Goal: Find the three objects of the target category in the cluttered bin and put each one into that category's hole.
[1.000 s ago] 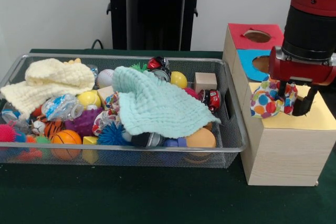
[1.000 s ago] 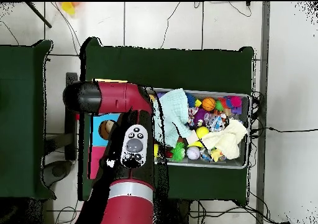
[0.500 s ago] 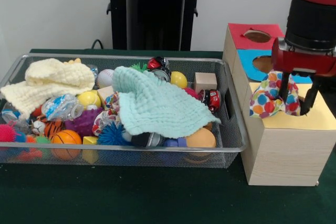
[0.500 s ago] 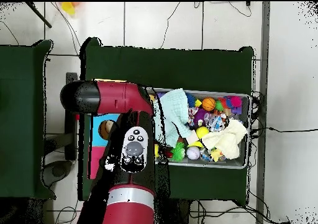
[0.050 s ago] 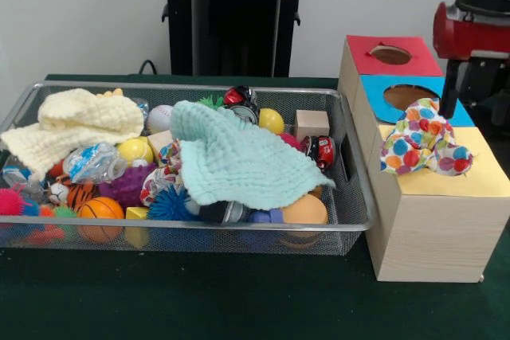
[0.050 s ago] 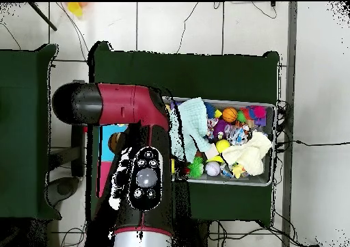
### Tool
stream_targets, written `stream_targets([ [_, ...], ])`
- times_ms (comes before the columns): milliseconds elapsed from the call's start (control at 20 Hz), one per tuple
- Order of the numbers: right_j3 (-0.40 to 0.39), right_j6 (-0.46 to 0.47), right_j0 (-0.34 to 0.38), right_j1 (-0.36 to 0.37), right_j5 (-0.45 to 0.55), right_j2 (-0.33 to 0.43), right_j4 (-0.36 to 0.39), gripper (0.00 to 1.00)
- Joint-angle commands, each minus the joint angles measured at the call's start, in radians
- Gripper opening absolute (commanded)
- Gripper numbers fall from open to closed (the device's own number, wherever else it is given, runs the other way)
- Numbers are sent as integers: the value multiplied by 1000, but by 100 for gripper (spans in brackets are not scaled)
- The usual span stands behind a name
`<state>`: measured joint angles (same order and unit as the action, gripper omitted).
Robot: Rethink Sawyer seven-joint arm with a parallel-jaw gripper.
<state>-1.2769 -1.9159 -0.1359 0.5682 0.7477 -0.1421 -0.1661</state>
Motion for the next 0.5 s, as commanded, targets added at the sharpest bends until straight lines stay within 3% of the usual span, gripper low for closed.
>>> stream_targets([
  [50,-83,-100,30,31,61,64,-8,100],
  [500,-123,-94,54,-1,-65,95,-7,100],
])
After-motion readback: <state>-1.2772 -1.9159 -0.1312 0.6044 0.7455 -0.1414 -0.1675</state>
